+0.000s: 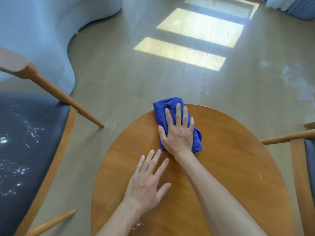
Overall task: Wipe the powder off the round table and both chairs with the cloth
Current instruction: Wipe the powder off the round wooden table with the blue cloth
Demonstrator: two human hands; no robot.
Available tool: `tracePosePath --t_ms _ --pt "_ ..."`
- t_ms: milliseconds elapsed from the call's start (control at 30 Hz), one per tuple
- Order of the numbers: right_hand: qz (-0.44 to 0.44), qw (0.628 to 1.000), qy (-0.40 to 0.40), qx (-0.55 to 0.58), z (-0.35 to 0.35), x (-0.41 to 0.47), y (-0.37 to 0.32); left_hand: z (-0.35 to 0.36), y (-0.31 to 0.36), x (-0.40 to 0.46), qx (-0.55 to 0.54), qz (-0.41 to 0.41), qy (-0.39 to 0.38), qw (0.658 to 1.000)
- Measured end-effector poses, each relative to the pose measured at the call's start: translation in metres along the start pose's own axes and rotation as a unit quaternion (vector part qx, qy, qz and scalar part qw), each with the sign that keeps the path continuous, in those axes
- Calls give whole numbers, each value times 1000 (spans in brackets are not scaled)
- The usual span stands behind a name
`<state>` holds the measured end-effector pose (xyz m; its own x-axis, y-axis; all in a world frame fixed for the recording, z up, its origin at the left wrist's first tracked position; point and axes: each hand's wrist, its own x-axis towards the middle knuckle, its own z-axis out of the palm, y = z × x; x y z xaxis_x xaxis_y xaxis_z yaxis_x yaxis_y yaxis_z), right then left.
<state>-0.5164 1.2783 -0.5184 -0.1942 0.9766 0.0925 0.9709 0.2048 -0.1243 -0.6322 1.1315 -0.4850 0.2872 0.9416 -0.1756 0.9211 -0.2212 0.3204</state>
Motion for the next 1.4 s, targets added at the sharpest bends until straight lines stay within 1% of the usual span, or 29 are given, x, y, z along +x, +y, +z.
tracePosePath --t_ms 67,167,267,333,400,467,500,533,567,600,633,667,700,733,767,800,833,867,900,933,967,1000,1067,1100,1133,1200,1233,1267,1400 --pt "-52 999 6 14 2 -12 -19 -9 -15 -11 -9 -30 41 999" --pt "-126 992 -4 28 -1 -40 -40 -24 -39 -26 -35 -122 110 986" --pt "-193 980 -17 49 -7 -88 -53 -37 -62 -42 -51 -195 143 969" --pt "-236 968 -36 73 -15 -130 -58 -43 -72 -50 -44 -209 136 967" --pt "-280 956 -31 80 -20 -170 -70 -46 -76 -56 -37 -211 122 969" --pt "-332 938 -49 84 -25 -217 -62 -47 -77 -59 -29 -209 98 972" --pt "-378 922 -43 69 -25 -241 -53 -46 -76 -60 -26 -206 84 975" --pt "-423 906 -24 25 -34 -272 -32 -46 -74 -61 -23 -200 67 977" --pt "-455 890 -11 -37 -41 -288 -32 -46 -71 -61 -21 -192 45 980" --pt "-465 882 16 -79 -45 -285 -40 -46 -68 -61 -16 -184 21 983" --pt "-424 894 63 -132 -51 -267 -76 -46 -64 -60 -7 -177 -4 984" --pt "-377 924 26 -65 -52 -255 -96 -45 -61 -58 7 -170 -30 985" --pt "-254 964 -36 75 -47 -225 -123 -44 -57 -56 22 -163 -54 985" --pt "-165 980 -45 102 -48 -195 -129 -43 -54 -54 34 -155 -72 985" --pt "-134 984 1 118 -45 -187 -110 -42 -52 -51 44 -147 -83 985" --pt "-156 981 -6 118 -51 -207 -78 -40 -51 -48 53 -141 -92 984" --pt "-211 973 65 60 -64 -237 -30 -38 -51 -45 62 -134 -101 984" --pt "-319 943 81 -40 -71 -268 39 -35 -52 -42 72 -127 -110 983" --pt "-415 906 32 -81 -70 -279 88 -32 -53 -41 81 -120 -119 982" --pt "-437 895 -39 -79 -74 -283 133 -29 -54 -39 90 -115 -130 981" --pt "-402 913 -46 -55 -71 -274 152 -26 -54 -39 96 -113 -139 979" --pt "-332 942 -33 -32 -65 -259 158 -24 -55 -39 97 -114 -142 978" --pt "-164 986 -17 -15 -53 -219 145 -20 -56 -39 98 -112 -138 979" --pt "-79 996 0 -28 -46 -202 139 -19 -57 -39 96 -111 -135 980" --pt "0 999 23 -49 -42 -184 129 -19 -58 -39 88 -112 -132 981" --pt "154 986 21 -56 -36 -157 92 -18 -59 -40 69 -118 -126 983" --pt "199 979 9 -50 -32 -150 68 -18 -59 -40 63 -120 -124 983" --pt "211 976 3 -46 -29 -147 45 -17 -59 -40 58 -121 -122 983" --pt "113 993 1 -26 -25 -181 -22 -16 -58 -40 46 -120 -116 985"
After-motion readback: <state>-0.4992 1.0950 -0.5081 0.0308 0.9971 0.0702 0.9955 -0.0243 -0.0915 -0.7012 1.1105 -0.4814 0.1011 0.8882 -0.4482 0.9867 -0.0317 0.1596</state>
